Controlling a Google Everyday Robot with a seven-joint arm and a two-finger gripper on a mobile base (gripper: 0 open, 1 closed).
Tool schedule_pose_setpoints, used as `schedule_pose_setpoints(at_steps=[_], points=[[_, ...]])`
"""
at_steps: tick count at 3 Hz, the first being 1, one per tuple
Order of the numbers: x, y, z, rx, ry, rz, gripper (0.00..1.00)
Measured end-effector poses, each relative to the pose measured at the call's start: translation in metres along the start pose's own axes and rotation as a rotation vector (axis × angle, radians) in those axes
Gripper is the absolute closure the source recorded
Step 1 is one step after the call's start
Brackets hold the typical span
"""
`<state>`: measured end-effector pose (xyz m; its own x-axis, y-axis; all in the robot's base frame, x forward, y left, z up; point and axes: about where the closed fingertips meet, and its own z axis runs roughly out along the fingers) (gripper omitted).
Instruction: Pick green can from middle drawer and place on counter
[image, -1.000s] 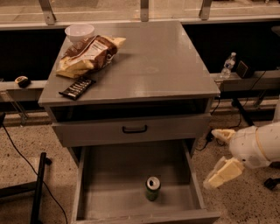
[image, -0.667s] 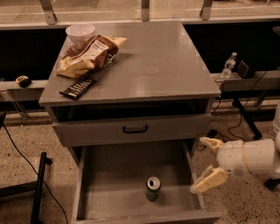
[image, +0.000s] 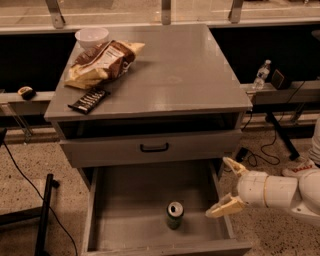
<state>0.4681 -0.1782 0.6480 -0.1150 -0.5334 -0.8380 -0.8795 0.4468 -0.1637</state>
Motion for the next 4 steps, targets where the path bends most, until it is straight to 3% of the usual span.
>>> schedule_pose_setpoints(at_steps=[1, 2, 3, 4], points=[[-0.001, -0.003, 0.021, -0.029, -0.038, -0.003, 0.0], [0.022, 0.019, 0.075, -0.14, -0.151, -0.044, 0.0], [0.063, 0.053, 0.126, -0.266, -0.223, -0.114, 0.0], [0.094, 0.077, 0.157, -0.329, -0.2, -0.148, 0.0]])
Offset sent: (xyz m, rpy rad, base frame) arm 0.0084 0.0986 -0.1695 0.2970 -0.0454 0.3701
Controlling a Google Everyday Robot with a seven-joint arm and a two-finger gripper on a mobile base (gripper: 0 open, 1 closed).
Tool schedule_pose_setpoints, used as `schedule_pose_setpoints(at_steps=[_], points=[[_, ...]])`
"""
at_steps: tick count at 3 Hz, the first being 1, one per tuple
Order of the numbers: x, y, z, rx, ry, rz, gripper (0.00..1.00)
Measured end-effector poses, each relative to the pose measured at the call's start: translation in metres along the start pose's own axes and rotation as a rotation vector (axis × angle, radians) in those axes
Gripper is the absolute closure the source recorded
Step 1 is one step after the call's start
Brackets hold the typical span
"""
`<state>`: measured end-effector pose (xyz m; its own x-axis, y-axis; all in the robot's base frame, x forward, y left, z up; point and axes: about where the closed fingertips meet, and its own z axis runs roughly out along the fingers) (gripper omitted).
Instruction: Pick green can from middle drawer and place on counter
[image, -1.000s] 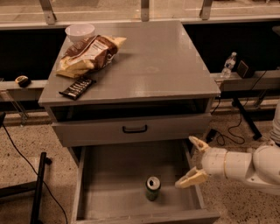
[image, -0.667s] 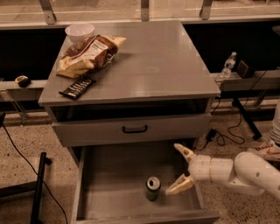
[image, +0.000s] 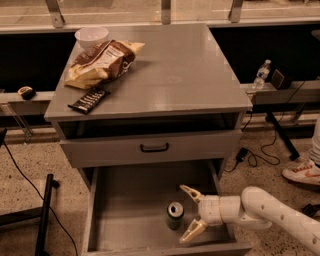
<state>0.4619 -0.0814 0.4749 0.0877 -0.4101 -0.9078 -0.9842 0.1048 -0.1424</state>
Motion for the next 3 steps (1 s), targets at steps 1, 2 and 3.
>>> schedule_pose_setpoints(at_steps=[1, 2, 3], points=[[0.02, -0.003, 0.024, 0.031, 0.048, 0.047, 0.0], [0.032, -0.004, 0.046, 0.064, 0.054, 0.159, 0.19], [0.04, -0.005, 0.059, 0.08, -0.017, 0.282, 0.43]])
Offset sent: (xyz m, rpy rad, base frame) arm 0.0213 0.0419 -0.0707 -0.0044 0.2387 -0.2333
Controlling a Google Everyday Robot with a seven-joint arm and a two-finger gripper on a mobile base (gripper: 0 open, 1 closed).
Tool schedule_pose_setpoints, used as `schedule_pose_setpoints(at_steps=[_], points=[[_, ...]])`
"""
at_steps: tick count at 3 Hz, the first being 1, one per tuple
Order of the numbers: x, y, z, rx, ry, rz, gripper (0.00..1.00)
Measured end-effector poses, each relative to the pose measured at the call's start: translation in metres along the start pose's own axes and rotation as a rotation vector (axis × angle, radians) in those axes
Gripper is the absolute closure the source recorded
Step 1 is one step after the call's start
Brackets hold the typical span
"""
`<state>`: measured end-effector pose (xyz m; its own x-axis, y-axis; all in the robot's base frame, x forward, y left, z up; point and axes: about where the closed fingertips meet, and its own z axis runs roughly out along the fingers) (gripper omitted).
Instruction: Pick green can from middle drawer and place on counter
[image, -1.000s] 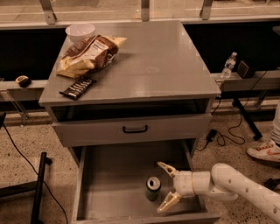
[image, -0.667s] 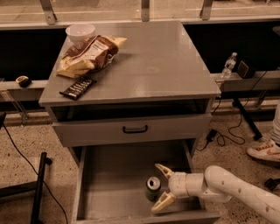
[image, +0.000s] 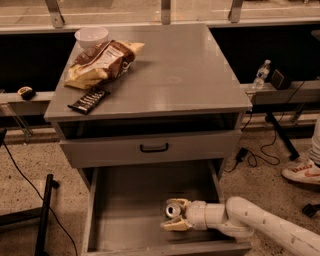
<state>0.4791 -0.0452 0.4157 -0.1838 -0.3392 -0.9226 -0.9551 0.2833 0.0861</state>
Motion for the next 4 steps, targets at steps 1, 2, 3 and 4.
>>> schedule_pose_setpoints(at_steps=[1, 2, 3, 4], points=[[-0.008, -0.003, -0.004, -0.027, -0.184, 0.102, 0.74], [-0.046, -0.005, -0.039, -0.004, -0.22, 0.037, 0.97], [-0.137, -0.014, -0.118, 0.061, -0.169, -0.18, 1.0], [-0.192, -0.03, -0.166, 0.069, -0.149, -0.28, 1.0]])
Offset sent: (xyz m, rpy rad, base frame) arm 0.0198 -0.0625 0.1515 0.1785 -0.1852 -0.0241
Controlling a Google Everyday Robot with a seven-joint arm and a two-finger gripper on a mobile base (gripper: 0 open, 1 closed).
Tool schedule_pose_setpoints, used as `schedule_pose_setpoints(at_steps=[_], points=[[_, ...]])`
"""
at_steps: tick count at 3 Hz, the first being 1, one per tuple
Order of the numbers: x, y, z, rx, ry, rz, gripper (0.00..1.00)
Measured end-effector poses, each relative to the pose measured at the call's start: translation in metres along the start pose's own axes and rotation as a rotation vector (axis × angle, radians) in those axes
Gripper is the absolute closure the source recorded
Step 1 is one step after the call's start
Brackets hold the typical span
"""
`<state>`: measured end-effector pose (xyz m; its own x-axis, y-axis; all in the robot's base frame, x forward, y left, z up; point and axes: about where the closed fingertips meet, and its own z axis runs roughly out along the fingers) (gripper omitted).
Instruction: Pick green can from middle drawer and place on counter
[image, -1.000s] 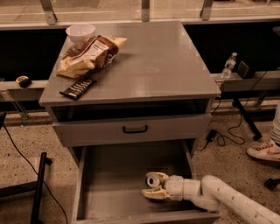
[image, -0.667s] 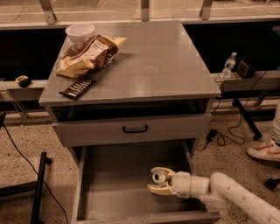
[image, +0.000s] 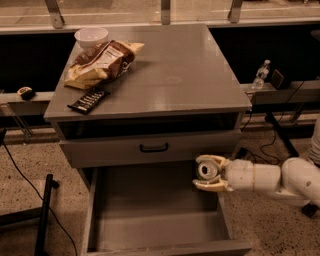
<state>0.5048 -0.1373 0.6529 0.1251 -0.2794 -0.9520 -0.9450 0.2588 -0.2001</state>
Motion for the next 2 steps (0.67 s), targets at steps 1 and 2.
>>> schedule_pose_setpoints(at_steps=[1, 2], points=[[-0.059, -0.042, -0.028, -0.044, 0.01, -0.056, 1.0], [-0.114, -0.076, -0.045, -0.121, -0.011, -0.081, 1.0]])
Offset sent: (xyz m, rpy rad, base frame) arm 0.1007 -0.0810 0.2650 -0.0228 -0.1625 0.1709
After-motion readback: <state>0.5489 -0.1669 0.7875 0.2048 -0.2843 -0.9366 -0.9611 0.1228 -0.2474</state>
